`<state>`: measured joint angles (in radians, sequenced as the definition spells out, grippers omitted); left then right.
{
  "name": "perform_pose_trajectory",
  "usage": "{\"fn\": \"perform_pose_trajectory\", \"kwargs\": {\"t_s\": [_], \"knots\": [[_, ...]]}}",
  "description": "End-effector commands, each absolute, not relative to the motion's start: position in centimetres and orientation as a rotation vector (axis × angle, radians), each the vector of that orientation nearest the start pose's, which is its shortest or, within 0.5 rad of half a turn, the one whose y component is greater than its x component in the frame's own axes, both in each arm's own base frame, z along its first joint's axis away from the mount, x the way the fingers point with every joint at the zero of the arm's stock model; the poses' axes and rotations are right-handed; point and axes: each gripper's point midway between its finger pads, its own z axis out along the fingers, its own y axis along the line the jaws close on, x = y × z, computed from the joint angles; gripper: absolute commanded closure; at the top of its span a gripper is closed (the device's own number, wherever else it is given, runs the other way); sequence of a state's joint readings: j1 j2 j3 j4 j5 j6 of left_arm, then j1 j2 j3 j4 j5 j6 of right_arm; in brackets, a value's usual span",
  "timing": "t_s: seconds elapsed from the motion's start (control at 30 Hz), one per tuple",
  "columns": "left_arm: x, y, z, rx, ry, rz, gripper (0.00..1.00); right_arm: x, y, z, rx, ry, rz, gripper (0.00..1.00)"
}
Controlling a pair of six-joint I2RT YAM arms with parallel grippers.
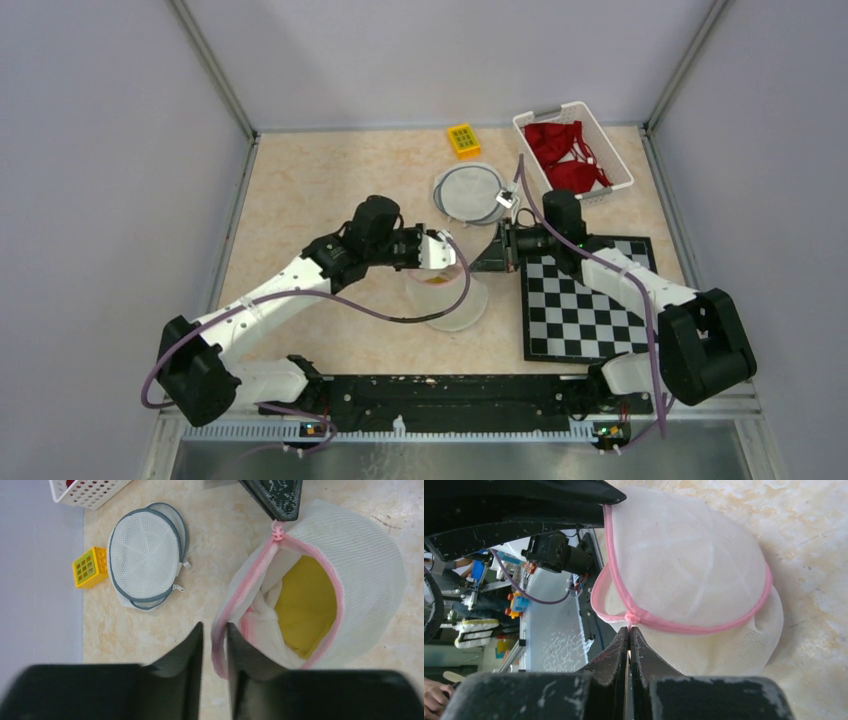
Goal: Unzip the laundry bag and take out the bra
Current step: Unzip the laundry bag at the center of the board.
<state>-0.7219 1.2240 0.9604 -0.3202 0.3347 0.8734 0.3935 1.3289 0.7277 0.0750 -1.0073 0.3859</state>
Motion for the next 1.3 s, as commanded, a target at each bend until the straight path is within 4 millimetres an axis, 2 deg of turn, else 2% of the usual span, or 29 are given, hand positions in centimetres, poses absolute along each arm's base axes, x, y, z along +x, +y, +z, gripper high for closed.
{"fn": "perform_pose_trajectory", "kwargs": {"t_s": [0.0, 0.03, 0.1, 0.17, 0.3, 0.43, 0.5, 0.6, 0.7, 0.87, 1.17, 1.27], "knots": [[24.8, -28.0, 22.4, 1.697, 1.249, -0.389, 0.64, 21.8, 27.2, 18.2, -0.719, 2.007, 1.545, 1.00], [24.0, -28.3, 22.7, 1.707, 1.227, -0.432, 0.54, 21.7, 27.3, 18.3, -0.721, 2.006, 1.551, 1.00], [22.7, -28.9, 23.4, 1.716, 1.199, -0.497, 0.40, 21.6, 27.4, 18.5, -0.719, 2.004, 1.559, 1.00], [21.9, -29.5, 23.3, 1.735, 1.194, -0.514, 0.36, 21.5, 27.6, 18.6, -0.723, 2.000, 1.564, 1.00], [21.4, -30.4, 22.4, 1.772, 1.237, -0.527, 0.34, 21.3, 27.7, 18.8, -0.725, 1.996, 1.573, 1.00], [22.1, -30.8, 20.9, 1.807, 1.303, -0.510, 0.45, 21.3, 27.7, 19.0, -0.729, 1.993, 1.573, 1.00], [22.4, -30.6, 20.2, 1.822, 1.323, -0.489, 0.58, 21.3, 27.7, 18.9, -0.731, 1.996, 1.566, 1.00], [23.5, -29.9, 19.5, 1.812, 1.371, -0.408, 0.86, 21.4, 27.6, 18.6, -0.734, 2.003, 1.551, 1.00], [24.6, -29.0, 19.0, 1.799, 1.403, -0.328, 0.98, 21.9, 27.1, 18.4, -0.715, 2.008, 1.536, 1.00], [26.1, -27.2, 18.8, 1.763, 1.409, -0.261, 1.00, 22.8, 26.3, 18.5, -0.685, 2.004, 1.513, 1.00], [30.0, -24.9, 21.2, 1.648, 1.371, -0.209, 1.00, 23.3, 25.3, 18.2, -0.679, 2.012, 1.475, 1.00], [29.8, -25.1, 21.5, 1.656, 1.349, -0.227, 1.00, 23.4, 25.3, 18.2, -0.673, 2.009, 1.481, 1.00]]}}
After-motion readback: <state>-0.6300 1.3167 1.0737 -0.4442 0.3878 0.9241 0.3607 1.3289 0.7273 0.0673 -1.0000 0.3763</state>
